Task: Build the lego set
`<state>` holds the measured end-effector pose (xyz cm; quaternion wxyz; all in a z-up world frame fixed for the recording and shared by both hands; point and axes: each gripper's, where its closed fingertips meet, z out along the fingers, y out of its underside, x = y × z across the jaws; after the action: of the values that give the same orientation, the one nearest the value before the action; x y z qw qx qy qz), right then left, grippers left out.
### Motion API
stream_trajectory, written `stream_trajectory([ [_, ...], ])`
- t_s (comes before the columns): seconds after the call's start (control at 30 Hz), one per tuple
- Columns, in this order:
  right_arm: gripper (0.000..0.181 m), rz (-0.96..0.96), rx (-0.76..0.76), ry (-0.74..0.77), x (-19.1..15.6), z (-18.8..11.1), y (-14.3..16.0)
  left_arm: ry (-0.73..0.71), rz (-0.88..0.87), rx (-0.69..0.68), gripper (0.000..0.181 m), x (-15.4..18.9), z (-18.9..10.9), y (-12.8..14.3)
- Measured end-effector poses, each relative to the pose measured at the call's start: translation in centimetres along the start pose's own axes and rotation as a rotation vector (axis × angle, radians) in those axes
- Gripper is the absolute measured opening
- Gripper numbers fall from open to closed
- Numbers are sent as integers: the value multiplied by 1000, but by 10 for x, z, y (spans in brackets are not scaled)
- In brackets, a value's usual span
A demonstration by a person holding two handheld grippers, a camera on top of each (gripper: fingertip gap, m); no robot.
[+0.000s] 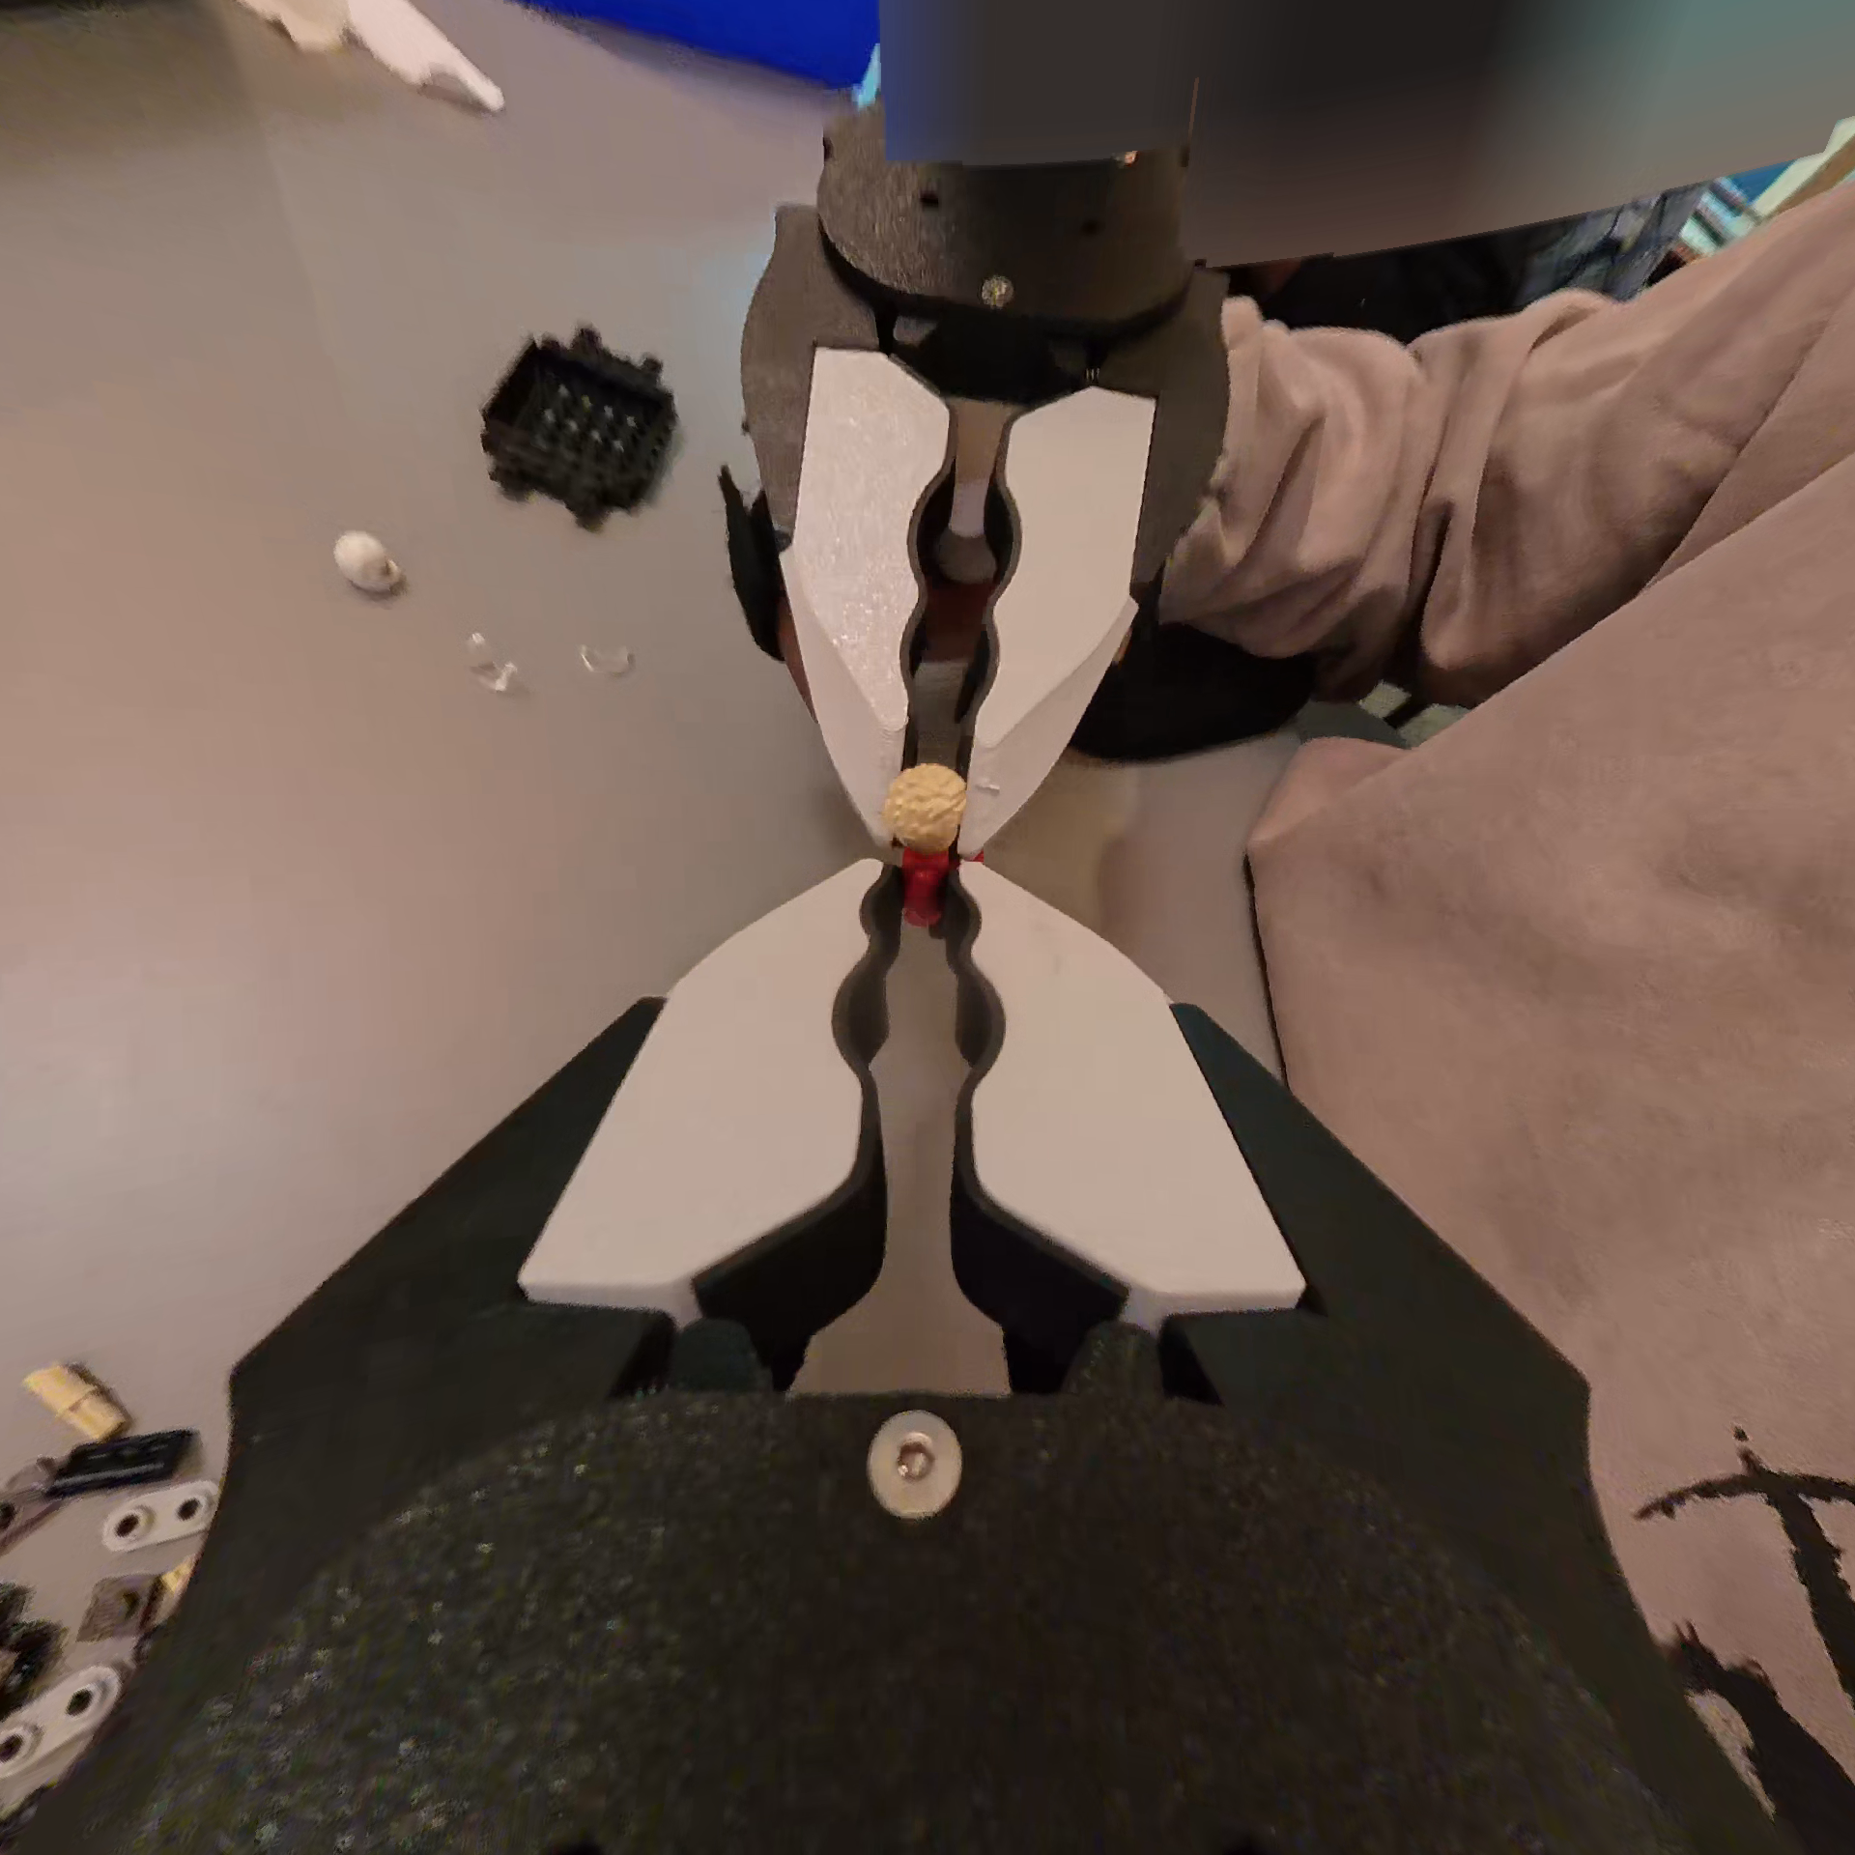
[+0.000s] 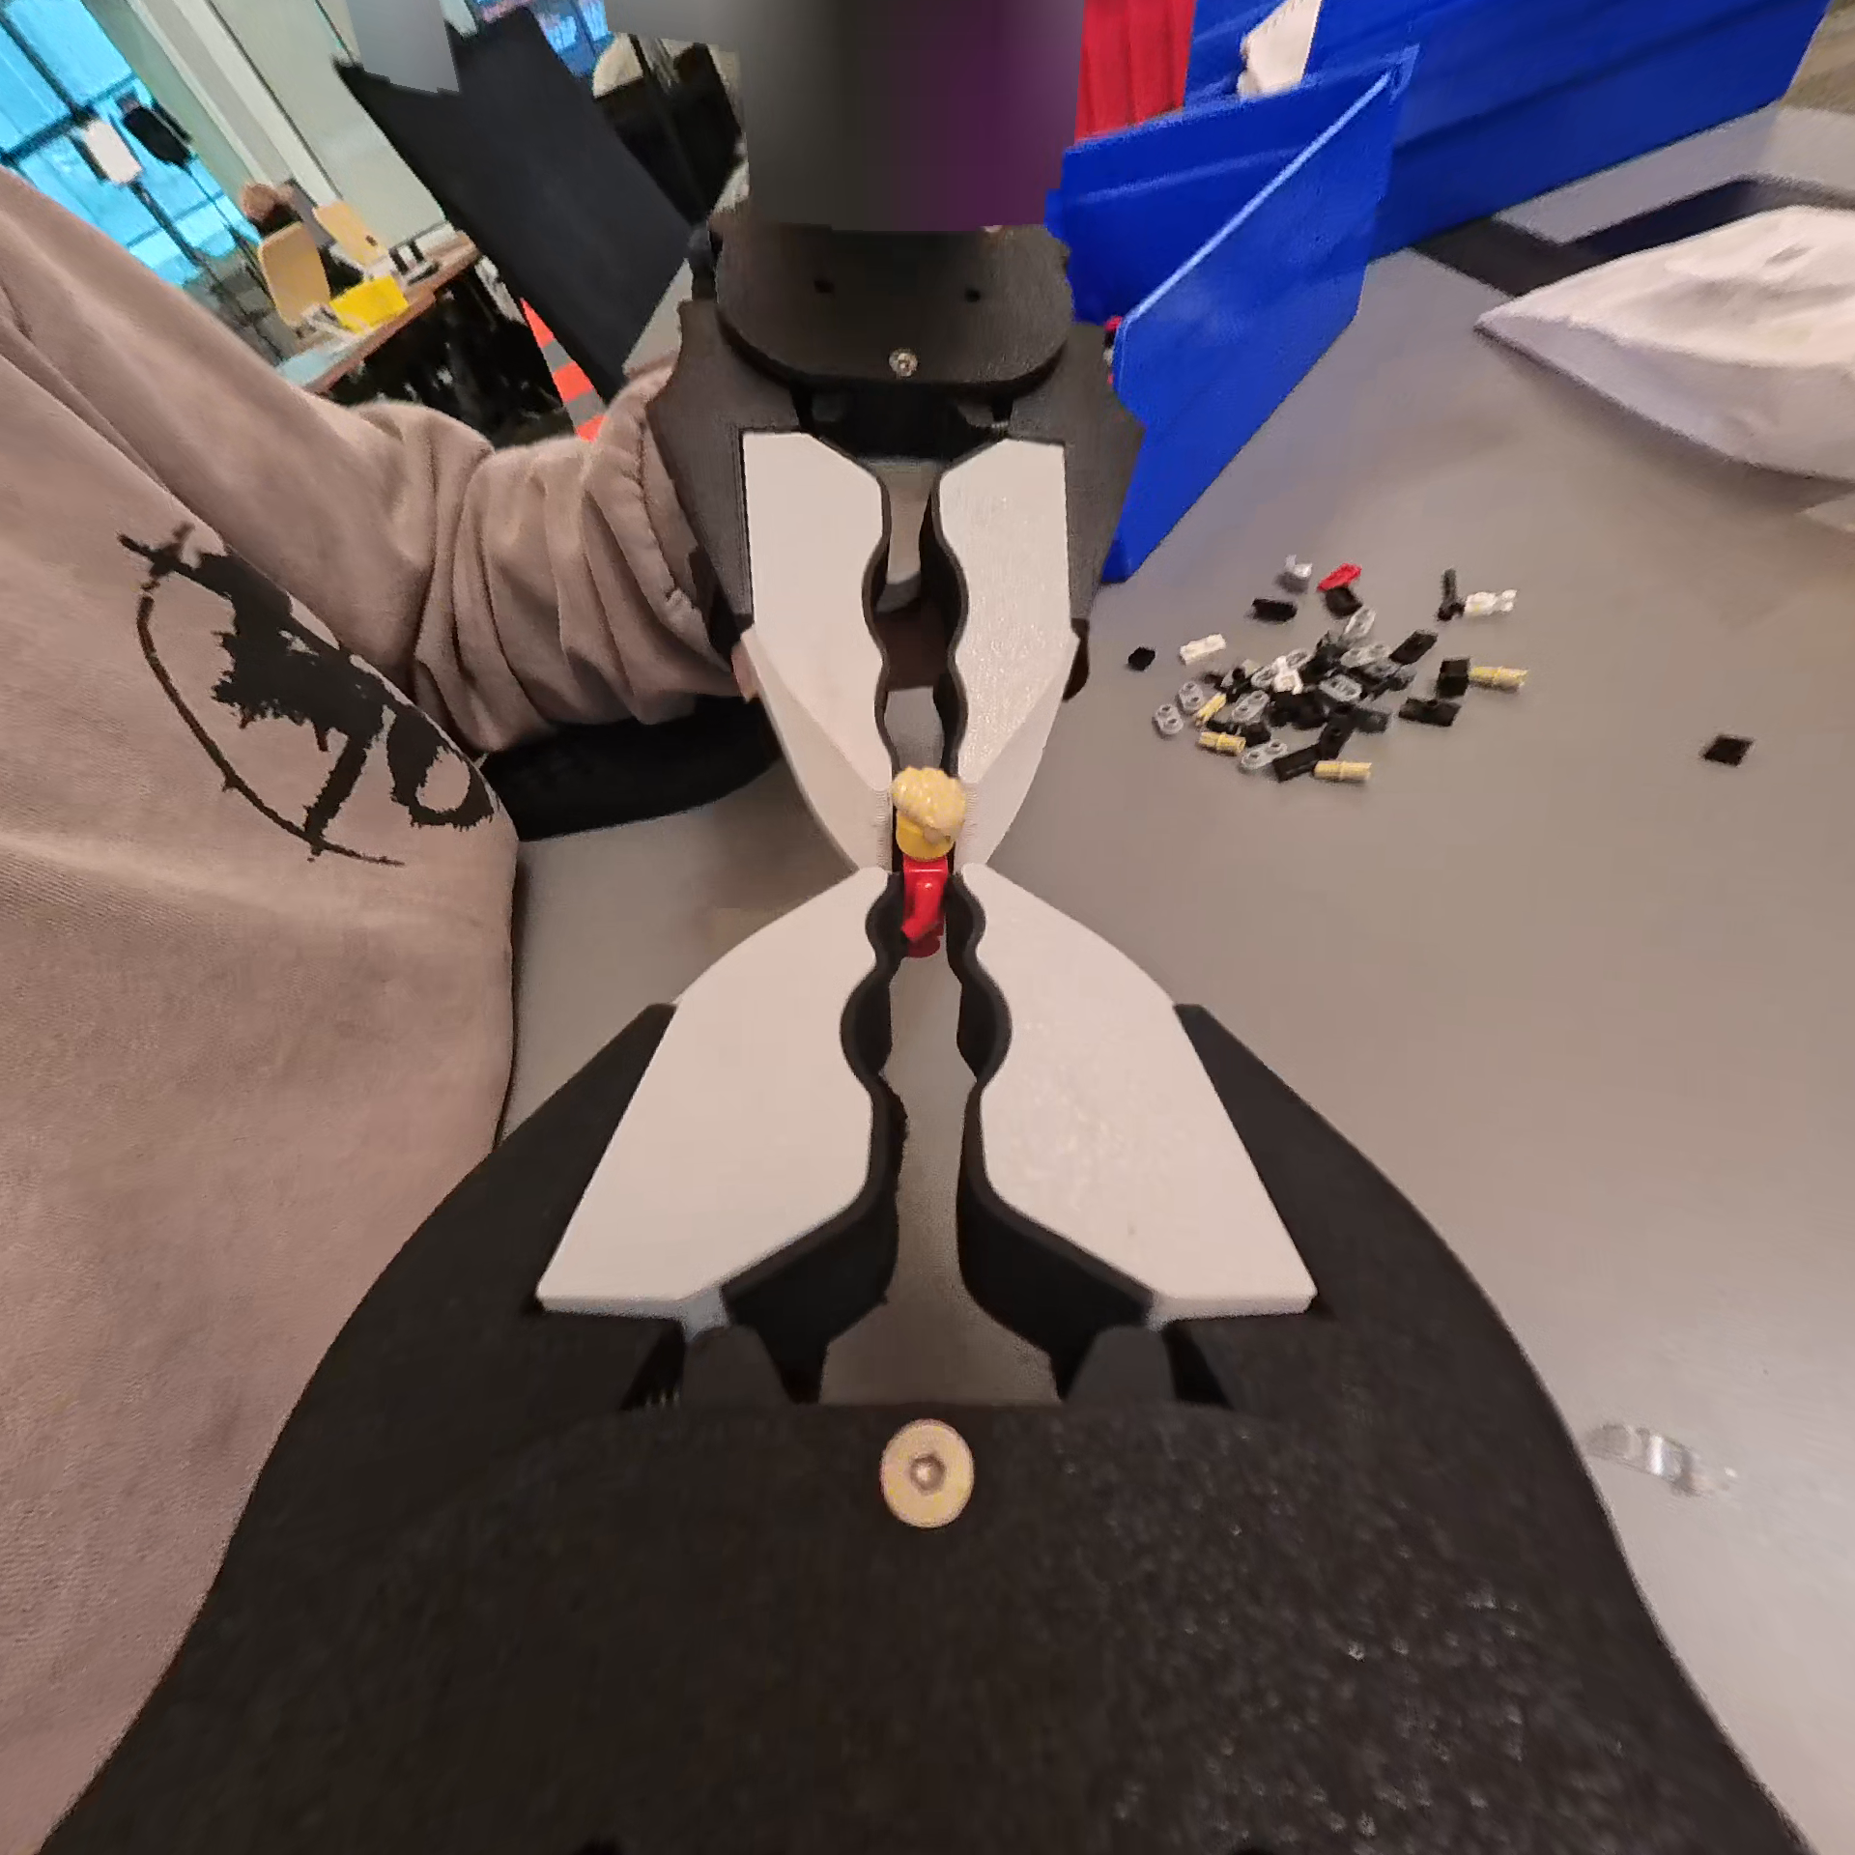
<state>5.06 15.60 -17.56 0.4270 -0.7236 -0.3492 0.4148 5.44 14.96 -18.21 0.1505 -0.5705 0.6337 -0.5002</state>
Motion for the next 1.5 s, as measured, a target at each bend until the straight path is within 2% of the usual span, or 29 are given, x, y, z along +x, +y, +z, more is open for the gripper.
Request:
stream_trajectory([
  [0.13,7,-12,98,18,1,-9,-17,-39,56,121,21,-1,-5,-18],
  [0.4,7,45,283,-5,-2,-21,-43,43,14,329,13,9,-14,-45],
  [0.73,7,-92,311,100,-2,-23,-51,170,-127,430,13,10,-18,-51],
  [0.83,7,-139,298,141,0,-22,-50,217,-174,446,20,11,-17,-52],
  [0.87,7,-144,298,139,-1,-22,-50,216,-182,447,14,9,-17,-51],
  [1.03,7,-132,302,145,0,-22,-51,222,-189,455,15,9,-17,-52],
  [1.2,7,-55,308,103,-2,-20,-51,169,-88,426,14,10,-17,-49],
  [1.5,8,71,297,12,-4,-18,-47,-46,243,351,15,10,-15,-42],
])
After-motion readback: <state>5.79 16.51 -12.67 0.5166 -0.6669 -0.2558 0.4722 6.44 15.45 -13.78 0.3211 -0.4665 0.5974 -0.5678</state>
